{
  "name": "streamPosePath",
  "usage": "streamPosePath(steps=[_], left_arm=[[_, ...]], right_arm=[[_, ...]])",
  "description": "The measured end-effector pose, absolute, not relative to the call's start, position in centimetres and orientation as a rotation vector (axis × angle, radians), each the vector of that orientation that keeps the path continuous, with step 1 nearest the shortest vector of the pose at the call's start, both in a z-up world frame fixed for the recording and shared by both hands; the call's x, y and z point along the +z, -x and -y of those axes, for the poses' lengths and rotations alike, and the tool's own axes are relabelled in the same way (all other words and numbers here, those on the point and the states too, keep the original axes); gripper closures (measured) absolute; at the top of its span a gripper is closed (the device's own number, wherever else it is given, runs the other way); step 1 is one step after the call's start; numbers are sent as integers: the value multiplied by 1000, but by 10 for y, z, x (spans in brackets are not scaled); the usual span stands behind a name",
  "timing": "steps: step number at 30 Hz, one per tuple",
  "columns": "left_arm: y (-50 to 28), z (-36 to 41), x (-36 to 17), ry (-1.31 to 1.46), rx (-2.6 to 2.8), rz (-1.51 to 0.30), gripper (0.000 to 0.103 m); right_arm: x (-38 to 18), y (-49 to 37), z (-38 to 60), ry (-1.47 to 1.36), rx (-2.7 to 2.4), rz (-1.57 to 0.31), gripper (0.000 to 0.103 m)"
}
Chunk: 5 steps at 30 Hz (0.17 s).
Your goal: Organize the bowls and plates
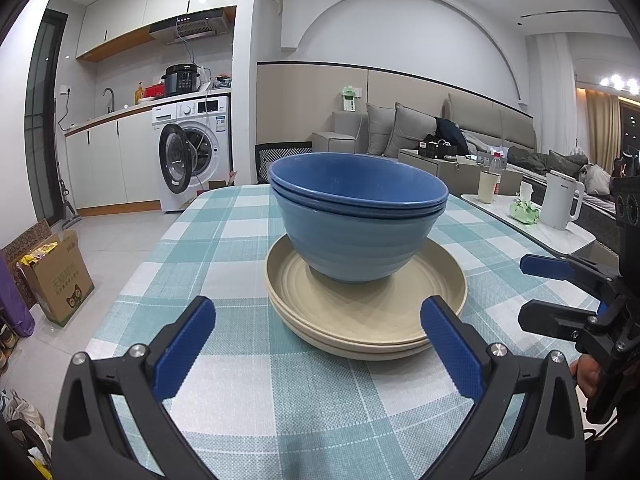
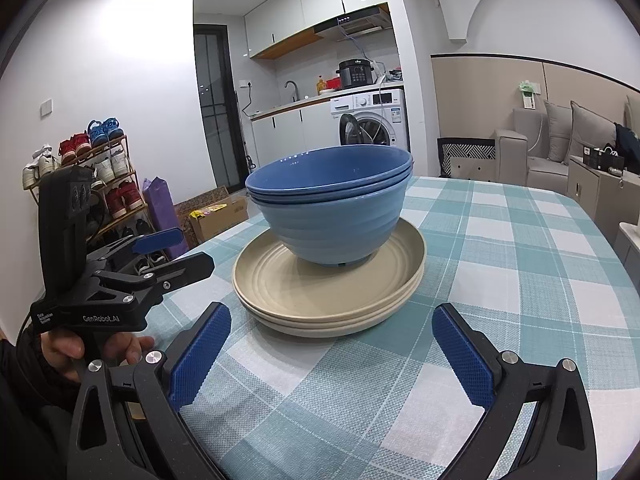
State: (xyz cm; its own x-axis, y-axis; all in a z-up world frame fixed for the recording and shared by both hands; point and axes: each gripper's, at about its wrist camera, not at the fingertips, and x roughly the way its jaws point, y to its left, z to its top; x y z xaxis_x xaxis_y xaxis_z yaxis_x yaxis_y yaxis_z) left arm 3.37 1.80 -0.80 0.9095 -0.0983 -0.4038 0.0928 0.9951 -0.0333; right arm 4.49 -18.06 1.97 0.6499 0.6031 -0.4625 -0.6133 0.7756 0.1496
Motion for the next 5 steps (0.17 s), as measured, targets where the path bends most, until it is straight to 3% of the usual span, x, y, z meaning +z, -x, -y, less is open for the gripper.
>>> streamPosePath(steps=[5], left_arm=[[-34,-19,-9,18,-100,-419,0]], right_arm=[[20,-45,181,23,694,-519,1]])
